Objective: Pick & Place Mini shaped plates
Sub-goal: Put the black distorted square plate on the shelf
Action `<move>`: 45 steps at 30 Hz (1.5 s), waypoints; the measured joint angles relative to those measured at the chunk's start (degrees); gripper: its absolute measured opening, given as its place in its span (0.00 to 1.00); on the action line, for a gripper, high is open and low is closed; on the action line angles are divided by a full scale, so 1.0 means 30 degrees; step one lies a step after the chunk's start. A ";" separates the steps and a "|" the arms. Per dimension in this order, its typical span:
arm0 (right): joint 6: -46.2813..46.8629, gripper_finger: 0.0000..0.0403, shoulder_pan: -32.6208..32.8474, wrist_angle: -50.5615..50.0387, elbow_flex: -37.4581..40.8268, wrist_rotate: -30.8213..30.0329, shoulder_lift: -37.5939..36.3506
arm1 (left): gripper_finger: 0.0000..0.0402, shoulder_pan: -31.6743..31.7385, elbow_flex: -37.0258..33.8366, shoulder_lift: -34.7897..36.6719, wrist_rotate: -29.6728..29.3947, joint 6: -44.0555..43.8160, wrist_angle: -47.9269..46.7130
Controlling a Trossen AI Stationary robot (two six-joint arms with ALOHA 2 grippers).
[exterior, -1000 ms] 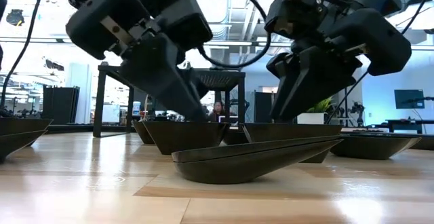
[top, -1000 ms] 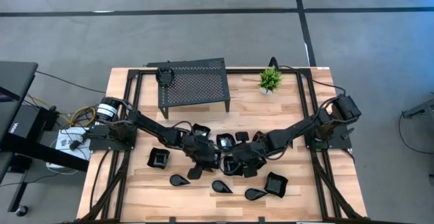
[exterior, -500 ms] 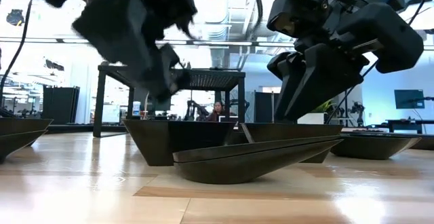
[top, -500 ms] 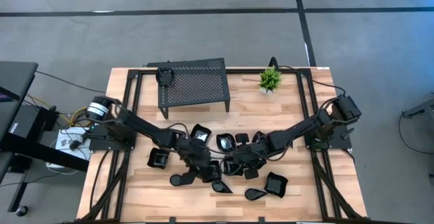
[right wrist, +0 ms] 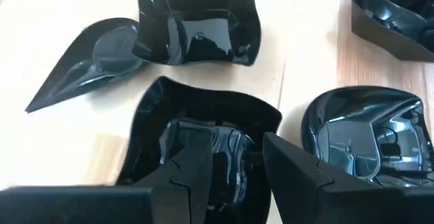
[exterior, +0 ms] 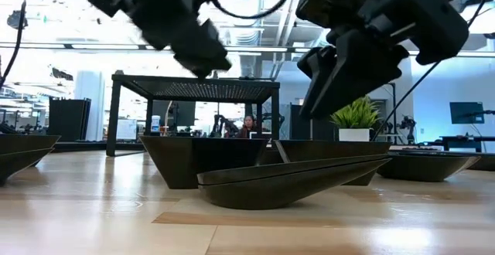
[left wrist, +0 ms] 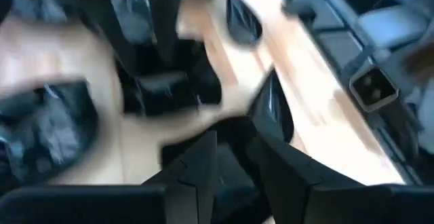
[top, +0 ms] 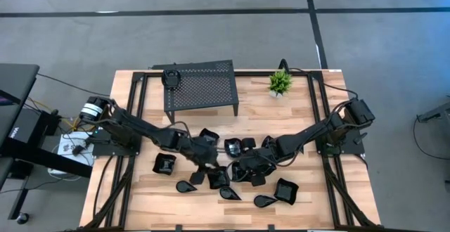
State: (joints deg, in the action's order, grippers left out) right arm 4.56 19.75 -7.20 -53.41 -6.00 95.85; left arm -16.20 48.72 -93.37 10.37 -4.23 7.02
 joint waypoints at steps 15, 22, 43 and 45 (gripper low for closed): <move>0.0000 0.31 -0.0001 0.0070 0.0000 0.0000 0.0000 | 0.26 -0.0556 -0.0975 -0.2411 -0.3169 -0.2191 -0.0188; -0.0034 0.31 -0.0023 0.0019 0.0000 -0.0004 0.0000 | 0.05 -0.0526 -0.0971 -0.2360 -0.3840 -0.1134 -0.0170; -0.0007 0.31 -0.0891 0.1057 0.0000 -0.0605 0.0007 | 0.01 0.7100 -0.0610 1.3528 -0.8821 0.9435 -0.5629; -0.0013 0.31 -0.1121 0.1172 0.0000 -0.0603 0.0007 | 0.01 0.9341 -0.0609 1.4227 -0.8829 0.9786 -0.5622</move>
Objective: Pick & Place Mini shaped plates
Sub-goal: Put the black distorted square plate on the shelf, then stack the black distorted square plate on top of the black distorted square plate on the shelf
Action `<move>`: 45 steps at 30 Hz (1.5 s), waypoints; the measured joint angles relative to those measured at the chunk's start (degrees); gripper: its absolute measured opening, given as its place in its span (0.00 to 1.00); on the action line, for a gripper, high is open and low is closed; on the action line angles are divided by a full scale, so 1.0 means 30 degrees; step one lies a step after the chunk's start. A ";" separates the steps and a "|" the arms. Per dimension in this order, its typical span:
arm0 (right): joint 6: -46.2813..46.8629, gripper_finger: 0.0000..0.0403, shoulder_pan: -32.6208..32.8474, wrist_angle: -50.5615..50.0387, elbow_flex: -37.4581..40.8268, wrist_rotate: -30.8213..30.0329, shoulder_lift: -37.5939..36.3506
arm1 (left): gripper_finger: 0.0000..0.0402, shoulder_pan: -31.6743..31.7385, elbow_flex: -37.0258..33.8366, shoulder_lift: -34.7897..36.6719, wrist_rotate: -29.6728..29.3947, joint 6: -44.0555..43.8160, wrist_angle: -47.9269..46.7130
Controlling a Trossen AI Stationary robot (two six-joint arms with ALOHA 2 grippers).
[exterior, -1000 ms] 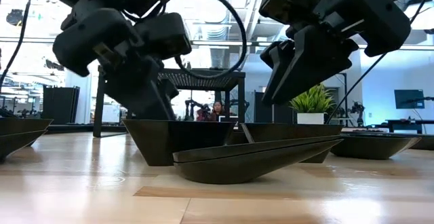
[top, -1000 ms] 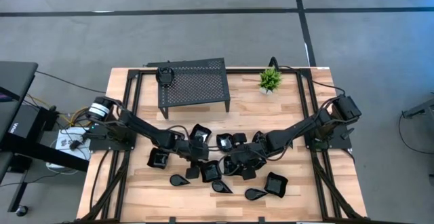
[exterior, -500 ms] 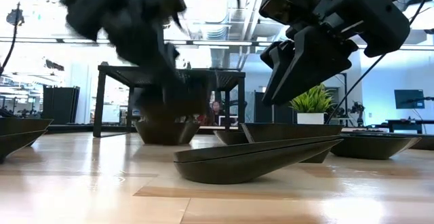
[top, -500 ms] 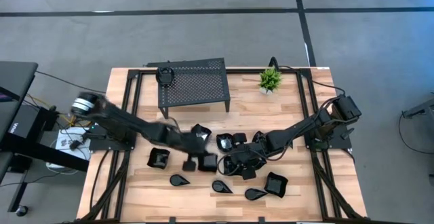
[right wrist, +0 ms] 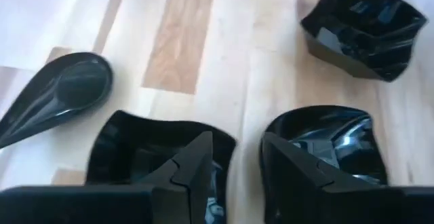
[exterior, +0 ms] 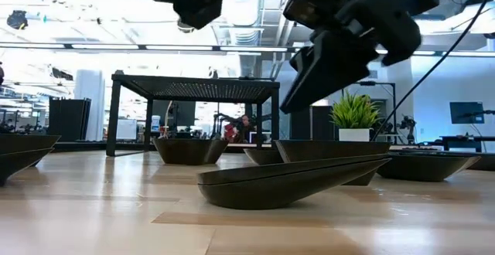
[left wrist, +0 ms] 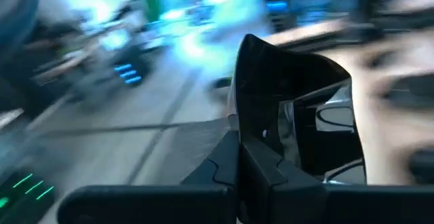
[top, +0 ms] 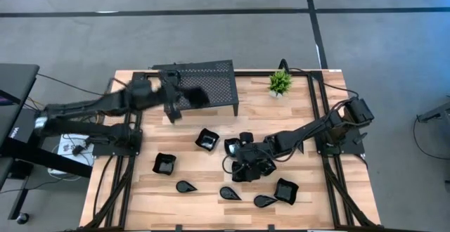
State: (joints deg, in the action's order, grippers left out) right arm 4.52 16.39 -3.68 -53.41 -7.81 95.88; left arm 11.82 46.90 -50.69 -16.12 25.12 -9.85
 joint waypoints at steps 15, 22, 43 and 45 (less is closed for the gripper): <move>-0.0163 0.31 -0.0934 -0.0051 0.0000 0.0100 0.0000 | 0.02 0.8583 -0.0015 -0.4960 0.8460 -0.0022 0.0201; -0.0148 0.31 -0.0832 -0.0051 0.0000 0.0141 0.0000 | 0.03 0.8746 -0.0015 -0.6355 0.7685 0.0500 0.2160; 0.0019 0.31 -0.0811 -0.0051 0.0000 0.0158 0.0000 | 0.30 0.8296 -0.0015 -0.6066 0.5592 0.0561 0.1866; 0.0013 0.31 -0.0811 -0.0050 0.0000 0.0151 0.0000 | 0.31 0.7725 -0.0015 -0.5842 0.5522 0.0554 0.1872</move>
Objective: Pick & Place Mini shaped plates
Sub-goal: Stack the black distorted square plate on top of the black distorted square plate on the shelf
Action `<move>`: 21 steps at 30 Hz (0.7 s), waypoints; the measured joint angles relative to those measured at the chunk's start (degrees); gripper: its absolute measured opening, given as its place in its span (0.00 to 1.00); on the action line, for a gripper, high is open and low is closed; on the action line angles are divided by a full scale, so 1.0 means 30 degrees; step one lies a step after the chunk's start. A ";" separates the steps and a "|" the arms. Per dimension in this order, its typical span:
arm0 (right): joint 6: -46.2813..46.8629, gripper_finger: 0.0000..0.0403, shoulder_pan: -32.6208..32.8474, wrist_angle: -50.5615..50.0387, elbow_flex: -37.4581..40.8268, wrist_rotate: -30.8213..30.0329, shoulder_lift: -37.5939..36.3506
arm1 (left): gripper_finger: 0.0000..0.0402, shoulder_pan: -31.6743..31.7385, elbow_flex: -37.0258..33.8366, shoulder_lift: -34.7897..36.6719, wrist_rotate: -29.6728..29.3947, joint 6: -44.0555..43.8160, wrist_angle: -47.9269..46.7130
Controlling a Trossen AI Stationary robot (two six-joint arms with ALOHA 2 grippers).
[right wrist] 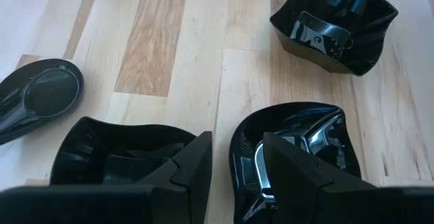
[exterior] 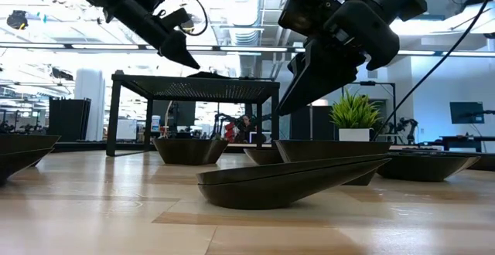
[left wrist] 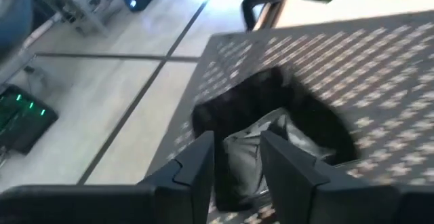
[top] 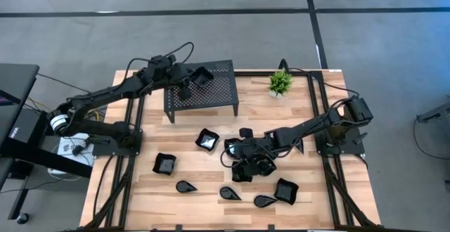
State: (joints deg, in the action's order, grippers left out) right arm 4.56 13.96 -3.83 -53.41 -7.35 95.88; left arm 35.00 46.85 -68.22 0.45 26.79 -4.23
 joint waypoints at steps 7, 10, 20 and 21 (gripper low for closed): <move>-0.0062 0.31 -0.0087 0.0442 0.0000 -0.0007 0.0000 | 0.29 -0.5173 0.0007 0.2025 0.0593 -0.0194 -0.0330; -0.0169 0.31 -0.0087 0.1180 0.0000 -0.0007 0.0000 | 0.28 -0.7918 0.0007 0.2582 0.1265 -0.1608 -0.1646; -0.0204 0.31 -0.0087 0.1435 0.0000 -0.0022 0.0000 | 0.31 -1.4803 -0.3713 0.1646 0.0405 -0.6127 -0.1430; -0.0204 0.31 -0.0095 0.1435 0.0000 -0.0022 0.0000 | 0.32 -1.5187 -0.4246 0.1383 0.0223 -0.6193 -0.0477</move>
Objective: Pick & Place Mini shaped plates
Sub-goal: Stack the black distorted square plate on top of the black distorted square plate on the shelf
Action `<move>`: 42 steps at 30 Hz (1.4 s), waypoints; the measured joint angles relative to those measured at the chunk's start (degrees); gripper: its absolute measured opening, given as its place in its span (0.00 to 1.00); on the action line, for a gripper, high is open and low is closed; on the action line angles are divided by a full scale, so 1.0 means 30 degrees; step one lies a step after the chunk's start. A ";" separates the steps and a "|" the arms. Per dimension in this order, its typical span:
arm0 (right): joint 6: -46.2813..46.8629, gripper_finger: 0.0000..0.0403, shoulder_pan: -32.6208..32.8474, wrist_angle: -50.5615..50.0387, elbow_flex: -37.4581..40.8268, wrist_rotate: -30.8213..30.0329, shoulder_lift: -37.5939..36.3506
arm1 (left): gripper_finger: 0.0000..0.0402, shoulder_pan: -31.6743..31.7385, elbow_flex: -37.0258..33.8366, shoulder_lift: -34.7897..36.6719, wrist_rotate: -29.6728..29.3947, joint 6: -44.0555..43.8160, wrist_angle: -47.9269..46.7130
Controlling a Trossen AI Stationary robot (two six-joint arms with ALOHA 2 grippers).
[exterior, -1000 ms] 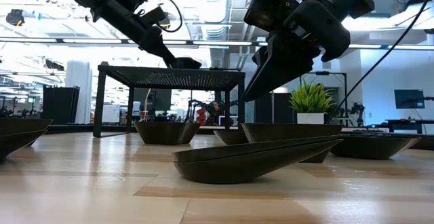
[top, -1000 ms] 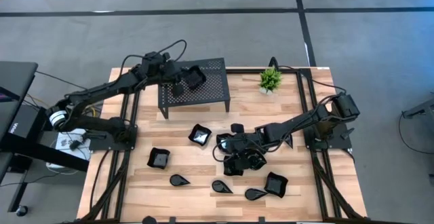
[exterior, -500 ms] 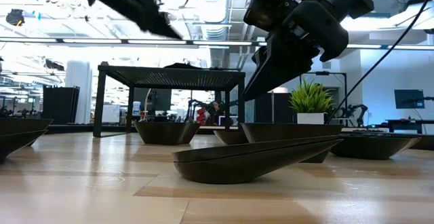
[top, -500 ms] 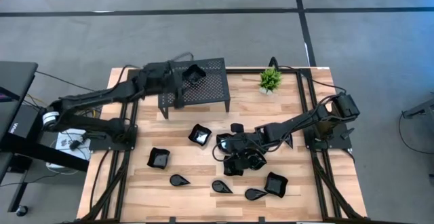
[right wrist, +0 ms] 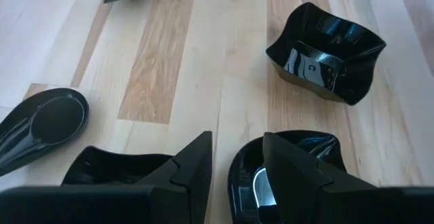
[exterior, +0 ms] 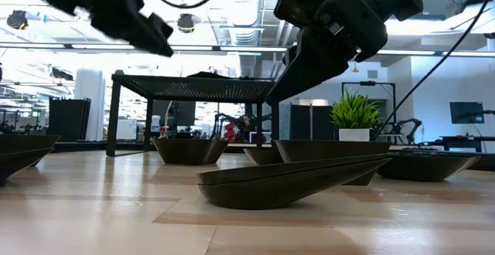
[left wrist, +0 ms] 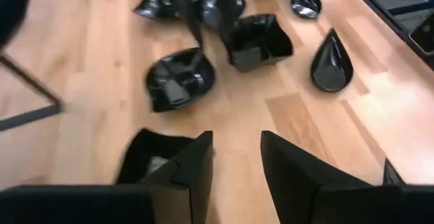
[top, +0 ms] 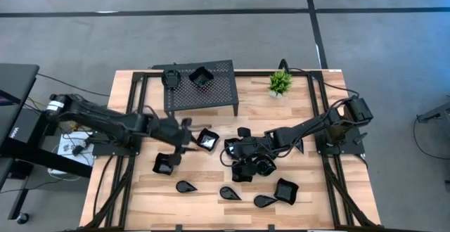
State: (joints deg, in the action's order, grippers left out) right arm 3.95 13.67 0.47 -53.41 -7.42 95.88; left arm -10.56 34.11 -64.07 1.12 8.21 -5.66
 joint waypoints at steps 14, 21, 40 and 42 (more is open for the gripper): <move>0.0007 0.31 -0.0869 0.0070 0.0000 0.0007 0.0000 | 0.30 -0.0256 -0.2880 -0.6524 -0.2650 0.1180 0.7959; 0.0015 0.31 -0.1564 0.0007 0.0000 0.0015 0.0000 | 0.25 -0.0220 -0.2880 -0.8238 -0.4024 0.1363 0.8201; 0.0051 0.31 -0.1960 -0.0255 0.0007 0.0015 0.0000 | 0.01 -0.0989 -0.2798 0.0007 -0.4424 0.5143 0.4470; 0.0051 0.31 -0.2015 -0.0354 0.0007 -0.0002 0.0000 | 0.01 -0.0846 -0.2682 0.1294 -0.5058 0.6564 0.4047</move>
State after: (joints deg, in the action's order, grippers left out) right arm 4.10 7.63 -0.59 -53.39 -7.43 95.88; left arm -13.10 26.07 -60.19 -14.05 27.90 6.48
